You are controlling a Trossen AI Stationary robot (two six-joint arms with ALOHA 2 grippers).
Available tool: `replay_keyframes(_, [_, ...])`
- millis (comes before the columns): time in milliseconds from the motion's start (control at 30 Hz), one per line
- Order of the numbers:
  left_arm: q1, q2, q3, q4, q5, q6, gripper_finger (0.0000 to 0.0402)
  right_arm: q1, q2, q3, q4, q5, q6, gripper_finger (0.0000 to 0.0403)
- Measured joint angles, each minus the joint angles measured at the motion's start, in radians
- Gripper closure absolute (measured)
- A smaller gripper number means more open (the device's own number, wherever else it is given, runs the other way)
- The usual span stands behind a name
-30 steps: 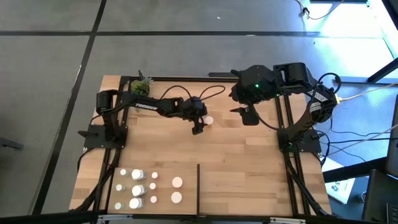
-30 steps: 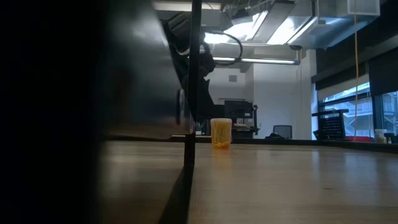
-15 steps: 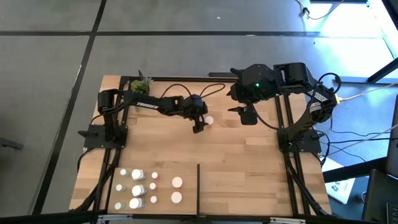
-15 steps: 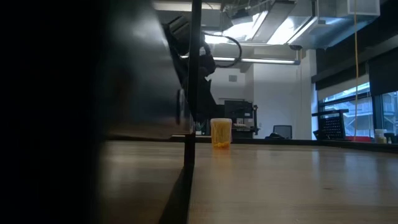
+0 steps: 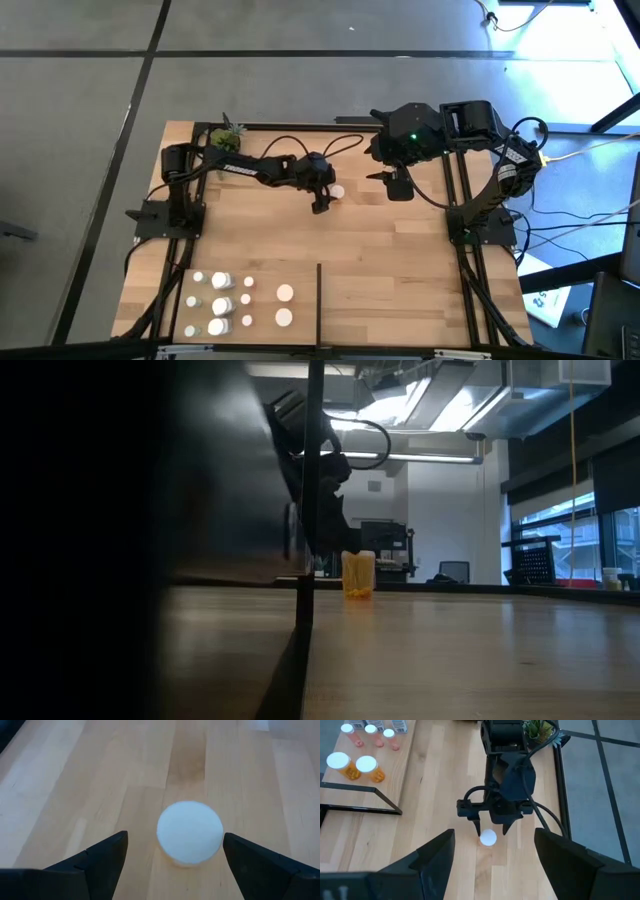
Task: Pick and place medicine bottles onto shelf by color
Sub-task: Put the orange pill bottle on the shelf aligned with the other orange pill bottle
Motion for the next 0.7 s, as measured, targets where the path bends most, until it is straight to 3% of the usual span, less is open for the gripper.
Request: replay_keyframes(700, [-0.022, 0.041, 0.0, 0.084, -0.028, 0.006, 0.0087, 0.0, 0.0, 0.0, 0.029, 0.0, 0.0, 0.0128])
